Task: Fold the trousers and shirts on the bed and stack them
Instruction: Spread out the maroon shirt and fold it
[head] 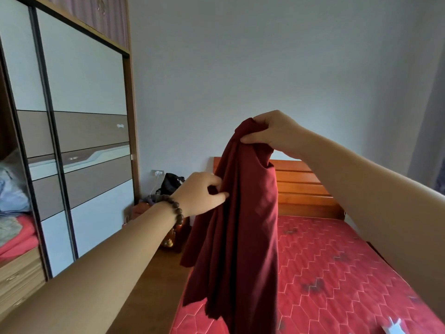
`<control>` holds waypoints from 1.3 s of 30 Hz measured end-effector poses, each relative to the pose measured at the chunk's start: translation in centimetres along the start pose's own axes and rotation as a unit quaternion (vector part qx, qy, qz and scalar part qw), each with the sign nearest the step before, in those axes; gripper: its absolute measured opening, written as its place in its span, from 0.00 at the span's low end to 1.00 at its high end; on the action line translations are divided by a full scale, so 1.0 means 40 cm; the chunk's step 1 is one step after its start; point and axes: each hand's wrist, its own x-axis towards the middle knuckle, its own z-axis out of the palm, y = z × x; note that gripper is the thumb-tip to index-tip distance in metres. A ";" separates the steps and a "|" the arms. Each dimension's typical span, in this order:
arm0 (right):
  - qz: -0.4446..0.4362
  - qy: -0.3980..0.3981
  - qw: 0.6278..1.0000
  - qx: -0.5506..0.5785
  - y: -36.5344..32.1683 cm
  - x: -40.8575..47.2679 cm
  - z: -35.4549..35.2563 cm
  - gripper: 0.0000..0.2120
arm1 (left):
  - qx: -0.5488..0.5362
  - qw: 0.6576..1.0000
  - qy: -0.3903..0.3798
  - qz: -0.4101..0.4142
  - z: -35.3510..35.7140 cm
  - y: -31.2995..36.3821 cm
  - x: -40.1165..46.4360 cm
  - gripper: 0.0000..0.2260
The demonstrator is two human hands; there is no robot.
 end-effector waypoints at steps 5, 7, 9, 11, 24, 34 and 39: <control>0.023 0.033 0.999 -0.033 0.024 -0.018 -0.065 0.11 | -0.057 0.995 0.053 -0.057 -0.017 -0.023 0.012 0.16; 0.028 0.063 0.998 -0.005 0.035 -0.024 -0.083 0.11 | -0.121 0.980 0.149 -0.055 -0.017 -0.022 0.012 0.17; 0.036 0.076 0.996 0.005 0.046 -0.032 -0.089 0.11 | -0.103 0.990 0.095 -0.023 0.016 0.008 0.000 0.12; 0.044 0.064 0.997 -0.028 0.055 -0.042 -0.095 0.11 | -0.063 0.998 -0.016 -0.015 0.064 0.014 -0.009 0.04; 0.067 0.134 0.983 -0.105 0.114 -0.064 -0.074 0.10 | -0.060 0.994 -0.063 -0.061 0.216 -0.084 -0.084 0.06; 0.149 0.144 0.963 -0.174 0.139 -0.106 -0.073 0.15 | -0.115 0.981 -0.113 -0.112 0.425 -0.139 -0.264 0.09; 0.223 0.153 0.942 -0.200 0.239 -0.248 -0.106 0.14 | -0.076 0.989 -0.053 -0.119 0.361 -0.249 -0.308 0.09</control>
